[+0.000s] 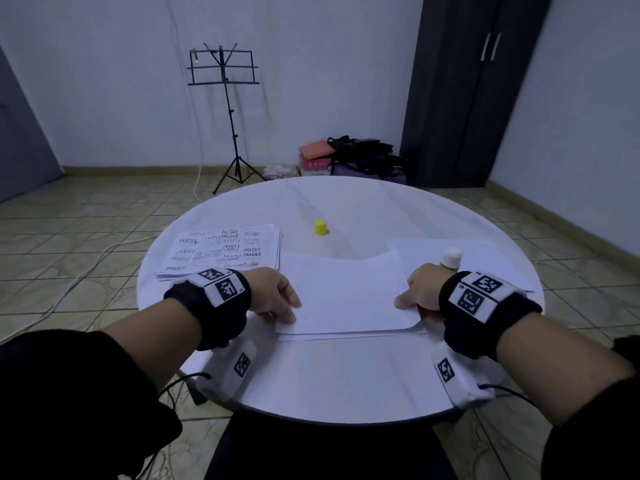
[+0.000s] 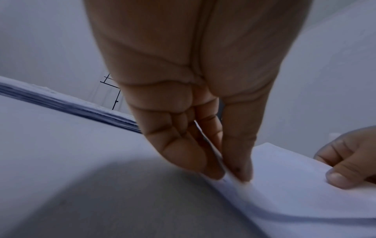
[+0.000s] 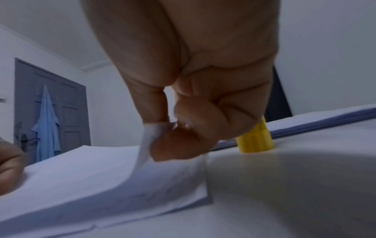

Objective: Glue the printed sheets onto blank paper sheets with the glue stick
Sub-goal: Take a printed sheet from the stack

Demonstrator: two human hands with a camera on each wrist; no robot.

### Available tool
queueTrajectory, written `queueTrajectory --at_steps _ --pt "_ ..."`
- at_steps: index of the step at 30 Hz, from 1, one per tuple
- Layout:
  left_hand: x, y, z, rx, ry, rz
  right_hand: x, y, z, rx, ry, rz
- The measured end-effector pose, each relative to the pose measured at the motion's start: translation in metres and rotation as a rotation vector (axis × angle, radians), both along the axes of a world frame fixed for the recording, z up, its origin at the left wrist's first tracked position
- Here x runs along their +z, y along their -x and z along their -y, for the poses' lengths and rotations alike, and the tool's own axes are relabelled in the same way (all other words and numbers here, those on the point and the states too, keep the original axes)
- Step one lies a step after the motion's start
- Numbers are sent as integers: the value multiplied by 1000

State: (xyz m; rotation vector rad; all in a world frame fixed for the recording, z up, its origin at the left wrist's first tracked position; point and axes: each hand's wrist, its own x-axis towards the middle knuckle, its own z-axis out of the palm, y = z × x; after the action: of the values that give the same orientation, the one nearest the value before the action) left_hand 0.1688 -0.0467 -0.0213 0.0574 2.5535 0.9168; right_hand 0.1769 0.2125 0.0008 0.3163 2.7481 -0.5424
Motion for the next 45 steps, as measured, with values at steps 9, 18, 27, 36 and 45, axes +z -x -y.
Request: queueTrajectory --at_steps 9,18,27,36,45 --pt "1 1 -6 -35 71 22 -3 3 3 84 -153 70" --pt "0 -2 -4 -67 78 10 -5 4 -4 25 46 116" --pt "1 -3 -4 -68 77 16 -7 5 -6 -14 112 121" --pt "1 -4 -6 -89 117 -3 -7 4 -5 -34 121 119" --pt "0 -4 -6 -98 171 -23 -7 3 -4 -24 114 110"
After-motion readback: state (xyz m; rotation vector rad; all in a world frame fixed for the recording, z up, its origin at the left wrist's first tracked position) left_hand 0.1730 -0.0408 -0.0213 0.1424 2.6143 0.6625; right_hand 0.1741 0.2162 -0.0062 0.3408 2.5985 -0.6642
